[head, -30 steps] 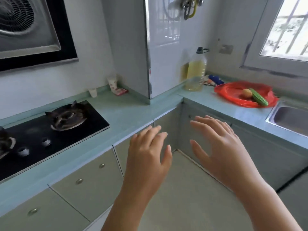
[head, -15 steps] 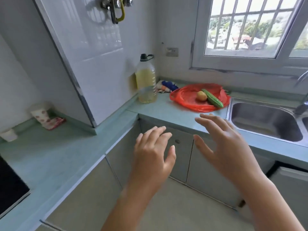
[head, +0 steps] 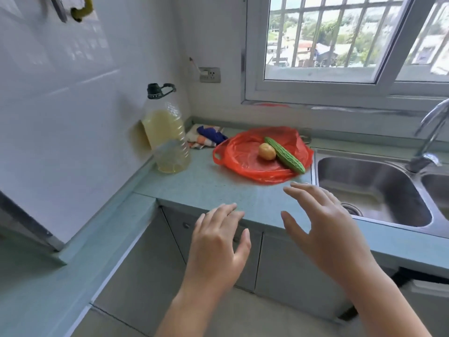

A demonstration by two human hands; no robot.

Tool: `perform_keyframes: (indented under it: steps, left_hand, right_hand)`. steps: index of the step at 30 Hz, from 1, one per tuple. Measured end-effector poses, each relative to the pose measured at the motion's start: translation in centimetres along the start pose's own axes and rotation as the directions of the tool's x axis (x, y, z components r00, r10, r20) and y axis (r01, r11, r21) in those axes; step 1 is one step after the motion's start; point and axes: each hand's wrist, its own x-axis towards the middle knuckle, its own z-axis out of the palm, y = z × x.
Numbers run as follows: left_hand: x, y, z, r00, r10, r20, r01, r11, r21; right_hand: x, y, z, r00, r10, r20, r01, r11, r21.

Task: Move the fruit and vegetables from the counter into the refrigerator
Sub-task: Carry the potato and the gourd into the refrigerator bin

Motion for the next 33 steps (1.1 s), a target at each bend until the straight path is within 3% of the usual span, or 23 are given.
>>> perform_keyframes:
  steps: [13, 17, 25, 33]
  left_hand:
    - [16.0, -13.7, 8.2, 0.98, 0.028, 0.199, 0.006, 0.985, -0.171]
    - [18.3, -14.7, 11.3, 0.961, 0.077, 0.266, -0.019, 0.976, -0.216]
    - [25.4, -15.3, 18.2, 0.949, 0.175, 0.261, -0.122, 0.971, -0.208]
    - [31.5, -15.7, 27.0, 0.913, 0.143, 0.381, -0.079, 0.981, -0.179]
  right_hand:
    - [15.4, 2.0, 12.2, 0.99, 0.132, 0.044, -0.128, 0.988, -0.088]
    - [17.1, 4.5, 14.1, 0.978, 0.197, 0.072, -0.19, 0.977, -0.097]
    - [21.3, 12.2, 17.4, 0.961, 0.254, 0.107, -0.248, 0.967, -0.065]
    - [24.0, 21.9, 22.0, 0.902, 0.371, 0.221, -0.365, 0.928, -0.071]
